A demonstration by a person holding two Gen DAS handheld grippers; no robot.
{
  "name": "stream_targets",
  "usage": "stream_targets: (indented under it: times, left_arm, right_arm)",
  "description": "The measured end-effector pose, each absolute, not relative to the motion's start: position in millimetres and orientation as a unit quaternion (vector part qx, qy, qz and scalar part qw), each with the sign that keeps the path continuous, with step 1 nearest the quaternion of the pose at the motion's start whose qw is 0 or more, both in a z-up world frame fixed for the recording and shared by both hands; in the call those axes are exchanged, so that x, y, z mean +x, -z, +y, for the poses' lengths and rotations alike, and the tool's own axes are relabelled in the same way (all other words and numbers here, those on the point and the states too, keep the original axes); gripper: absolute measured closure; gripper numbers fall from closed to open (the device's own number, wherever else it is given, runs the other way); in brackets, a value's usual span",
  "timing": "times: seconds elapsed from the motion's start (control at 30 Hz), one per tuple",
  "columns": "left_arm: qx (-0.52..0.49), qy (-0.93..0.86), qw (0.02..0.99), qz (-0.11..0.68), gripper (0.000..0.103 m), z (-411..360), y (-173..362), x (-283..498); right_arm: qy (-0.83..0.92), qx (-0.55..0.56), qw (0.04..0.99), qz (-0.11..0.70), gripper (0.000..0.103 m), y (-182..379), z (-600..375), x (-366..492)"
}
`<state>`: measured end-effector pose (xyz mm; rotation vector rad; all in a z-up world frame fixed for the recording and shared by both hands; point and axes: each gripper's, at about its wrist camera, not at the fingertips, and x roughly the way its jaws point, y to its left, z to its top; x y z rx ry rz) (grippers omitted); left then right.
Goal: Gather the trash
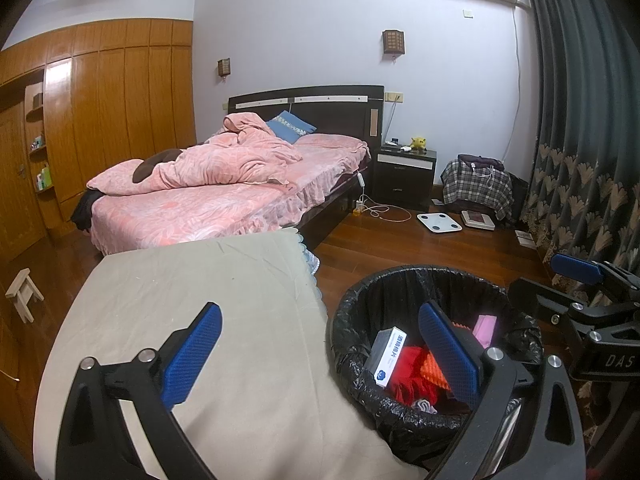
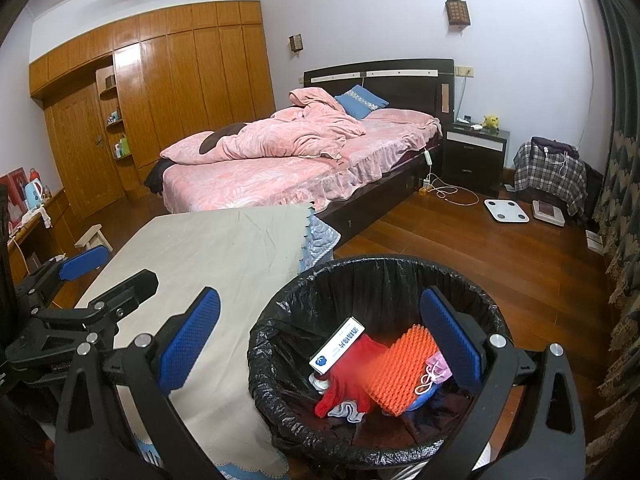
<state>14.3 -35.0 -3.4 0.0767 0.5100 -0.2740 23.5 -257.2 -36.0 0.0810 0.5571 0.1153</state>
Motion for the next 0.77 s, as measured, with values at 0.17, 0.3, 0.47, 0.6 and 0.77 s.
stream_targets:
  times: [0.17,0.3,0.47,0.6,0.77]
  left_arm:
    - [0.038,0.135,0.958,0.251,0.006,-35.7,3.3,14.3]
    - [0.037,0.136,0.958,0.251,0.006,-35.6,2.9,14.0]
    - [0.036,0.136,0.958,0.251,0.006,-34.1,3.7,14.0]
    - [0.036,0.135,0.958,0.252,0.006,-35.1,5.1,14.6]
    - [0.037,0.135,0.958,0.251,0.006,-35.1,4.8,14.5]
  right_arm:
    - [-0.057,0.040,0.959,0.276,0.005,35.5,-255.3,24.0]
    - [-0.057,0.040,0.959,0.276,0.005,35.6,-254.9,24.3]
    - [-0.057,0.040,0.959,0.276,0.005,35.3,-255.5,24.1]
    - [-0.057,0.040,0.959,0.276,0.005,35.1,-255.5,24.2]
    - [-0.057,0.040,0.958,0.277,0.005,35.0,-255.2,24.4]
